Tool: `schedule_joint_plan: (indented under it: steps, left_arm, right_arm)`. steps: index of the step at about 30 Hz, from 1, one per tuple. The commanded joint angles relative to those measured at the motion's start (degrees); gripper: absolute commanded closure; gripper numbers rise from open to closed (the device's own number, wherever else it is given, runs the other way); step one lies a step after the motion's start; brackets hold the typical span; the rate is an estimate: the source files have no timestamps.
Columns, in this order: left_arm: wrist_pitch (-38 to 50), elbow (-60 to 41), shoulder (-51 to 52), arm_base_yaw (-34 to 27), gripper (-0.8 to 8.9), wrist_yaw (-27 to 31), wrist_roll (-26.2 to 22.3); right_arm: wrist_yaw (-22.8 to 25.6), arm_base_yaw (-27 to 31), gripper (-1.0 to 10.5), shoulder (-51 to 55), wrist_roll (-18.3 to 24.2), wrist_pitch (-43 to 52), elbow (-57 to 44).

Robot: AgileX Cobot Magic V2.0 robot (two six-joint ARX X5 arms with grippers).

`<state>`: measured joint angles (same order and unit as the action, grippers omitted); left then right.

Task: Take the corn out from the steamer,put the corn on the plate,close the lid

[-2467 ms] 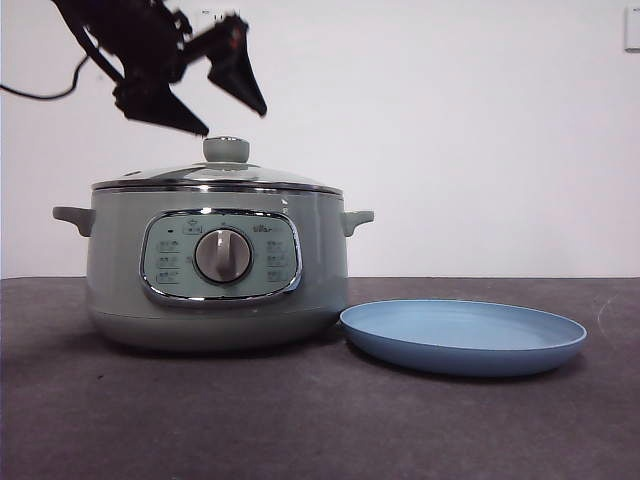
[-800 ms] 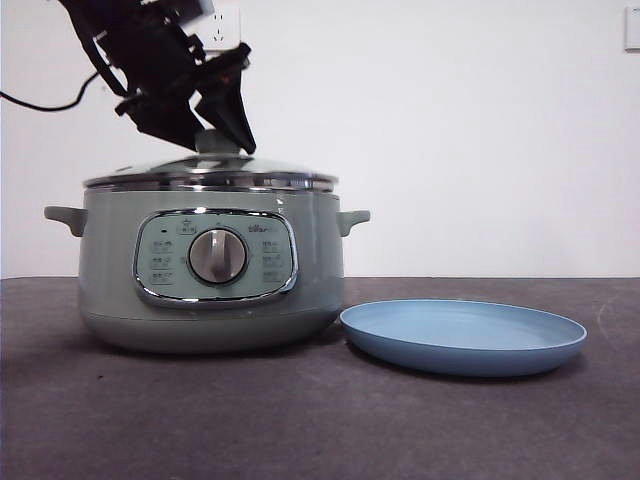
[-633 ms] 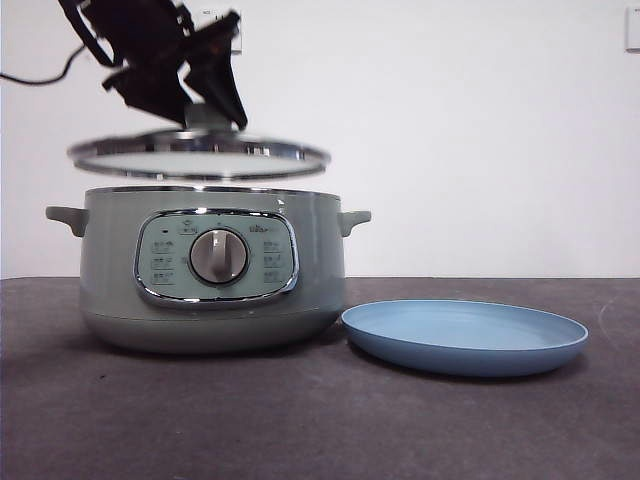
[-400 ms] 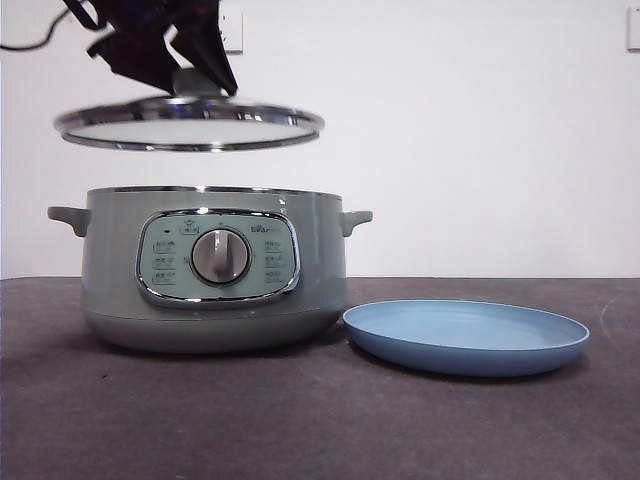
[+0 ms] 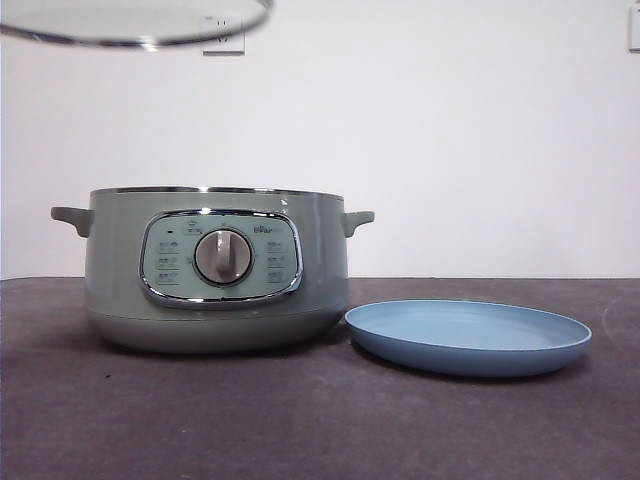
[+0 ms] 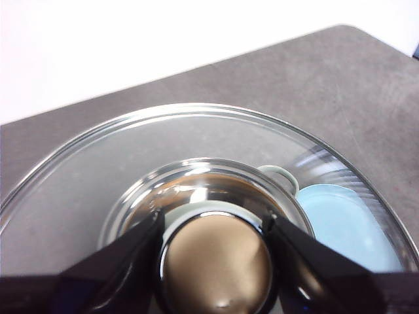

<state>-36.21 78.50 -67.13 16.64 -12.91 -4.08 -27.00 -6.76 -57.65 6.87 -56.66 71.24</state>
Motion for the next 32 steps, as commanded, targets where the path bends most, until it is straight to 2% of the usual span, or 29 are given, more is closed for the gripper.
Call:
schedule_joint_plan:
  steps: [1, 6, 15, 21, 25, 29, 32]
  left_arm:
    - [-0.7, 1.1, 3.5, -0.2, 8.22, -1.0, -0.7]
    - [-4.6, 1.0, 7.8, -0.2, 8.22, -1.0, -0.7]
    - [-10.2, -1.0, 15.5, -0.1, 8.22, -0.9, -0.7]
    - [-13.0, -4.2, 21.8, -0.1, 8.22, -0.6, -0.7]
    - [-15.7, -6.1, 25.9, -0.1, 8.22, -0.6, -0.6]
    - [-18.4, -7.0, 29.9, -0.2, 8.22, -0.5, -0.6]
    - [-20.9, -7.0, 32.4, -0.1, 8.22, 0.9, -0.5]
  right_arm:
    - [-0.2, -0.3, 4.1, -1.2, -2.3, 3.0, 0.1]
    - [-0.1, -3.5, 4.1, -3.9, -5.6, 9.2, 0.1]
    - [0.8, -13.5, 4.1, -11.4, -13.2, 24.8, 0.1]
    - [5.7, -19.5, 4.1, -19.1, -15.5, 34.4, 0.6]
    - [9.6, -23.2, 4.1, -26.1, -16.3, 35.2, 4.7]
    - [10.1, -26.0, 4.1, -33.8, -16.1, 35.0, 11.8]
    - [14.0, -28.0, 4.1, -40.2, -15.8, 32.7, 19.1]
